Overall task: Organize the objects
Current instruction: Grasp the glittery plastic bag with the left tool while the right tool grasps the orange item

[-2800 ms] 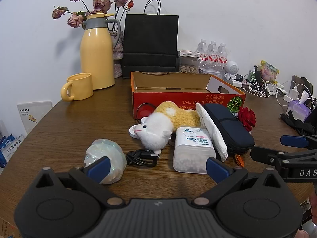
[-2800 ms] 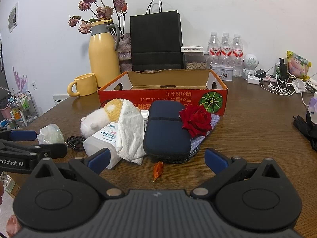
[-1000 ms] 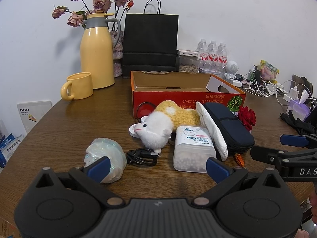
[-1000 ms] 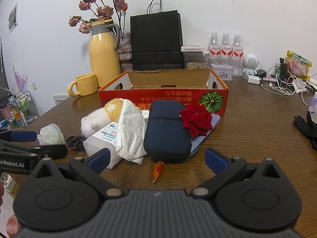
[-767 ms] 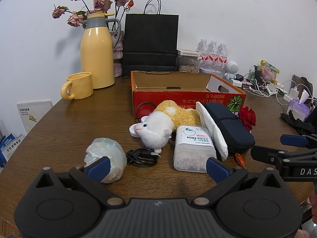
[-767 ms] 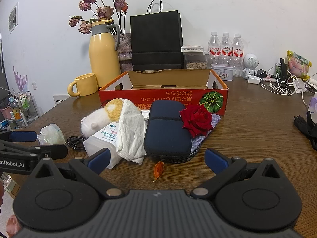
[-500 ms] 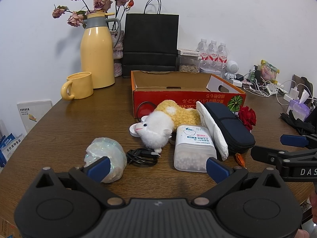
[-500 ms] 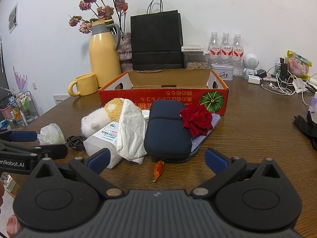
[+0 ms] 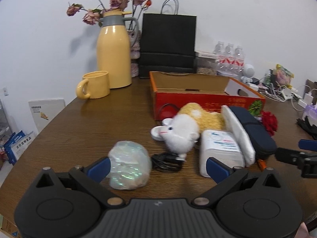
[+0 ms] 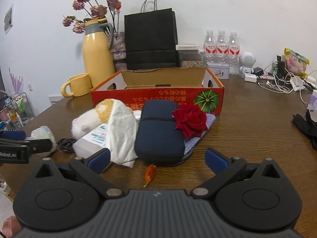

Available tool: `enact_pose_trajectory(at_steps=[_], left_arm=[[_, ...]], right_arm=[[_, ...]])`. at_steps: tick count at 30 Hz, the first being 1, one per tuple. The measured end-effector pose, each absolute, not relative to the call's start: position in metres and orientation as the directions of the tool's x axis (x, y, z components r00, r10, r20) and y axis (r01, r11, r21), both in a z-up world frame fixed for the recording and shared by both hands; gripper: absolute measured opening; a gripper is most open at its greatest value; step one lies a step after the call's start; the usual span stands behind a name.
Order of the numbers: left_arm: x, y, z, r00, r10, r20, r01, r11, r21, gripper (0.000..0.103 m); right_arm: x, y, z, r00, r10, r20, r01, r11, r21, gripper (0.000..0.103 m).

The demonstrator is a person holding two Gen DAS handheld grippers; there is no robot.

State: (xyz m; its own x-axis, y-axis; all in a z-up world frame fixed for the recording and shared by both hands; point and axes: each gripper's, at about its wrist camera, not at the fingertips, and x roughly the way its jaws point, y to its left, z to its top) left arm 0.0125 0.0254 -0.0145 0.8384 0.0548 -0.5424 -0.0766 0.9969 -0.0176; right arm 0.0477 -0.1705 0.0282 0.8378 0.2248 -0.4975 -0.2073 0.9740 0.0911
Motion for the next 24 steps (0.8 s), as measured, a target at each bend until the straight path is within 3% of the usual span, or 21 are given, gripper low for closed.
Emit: enact_pose_trajectory(at_steps=[7,9,13,15,17,18,20,24], left_arm=[[0.028,0.049,-0.027,0.817,0.104,-0.568,-0.137,0.991,-0.015,0.092],[0.030,0.054,-0.029,0.815,0.112,-0.568,-0.146,0.989,-0.014,0.088],[0.034,0.059,-0.034,0.810,0.119,-0.574,-0.144,0.990,0.003,0.081],[0.035,0.062,-0.036,0.809,0.112,-0.577,-0.139,0.990,-0.003,0.074],[0.034,0.065,-0.038,0.811,0.089,-0.578,-0.123,0.992,-0.020,0.059],[0.034,0.066,-0.039,0.811,0.074,-0.581,-0.113,0.993,-0.031,0.045],[0.031,0.068,-0.039,0.818,0.046,-0.574,-0.093,0.994,-0.053,0.041],[0.024,0.069,-0.034,0.835,0.040,-0.549,-0.087,0.994,-0.060,0.038]], right_arm=[[0.063,-0.171,0.013,0.817,0.208,-0.539,-0.200,0.977,0.073,0.103],[0.065,-0.171,0.009,0.810,0.207,-0.549,-0.206,0.976,0.064,0.099],[0.069,-0.167,0.001,0.784,0.220,-0.580,-0.228,0.972,0.061,0.076],[0.071,-0.165,-0.002,0.776,0.230,-0.588,-0.237,0.969,0.068,0.072],[0.073,-0.163,-0.003,0.767,0.240,-0.595,-0.247,0.966,0.071,0.052],[0.074,-0.162,-0.004,0.761,0.244,-0.602,-0.251,0.965,0.074,0.044],[0.074,-0.160,-0.004,0.760,0.253,-0.598,-0.264,0.962,0.072,0.014],[0.068,-0.161,-0.004,0.758,0.277,-0.590,-0.288,0.954,0.078,0.013]])
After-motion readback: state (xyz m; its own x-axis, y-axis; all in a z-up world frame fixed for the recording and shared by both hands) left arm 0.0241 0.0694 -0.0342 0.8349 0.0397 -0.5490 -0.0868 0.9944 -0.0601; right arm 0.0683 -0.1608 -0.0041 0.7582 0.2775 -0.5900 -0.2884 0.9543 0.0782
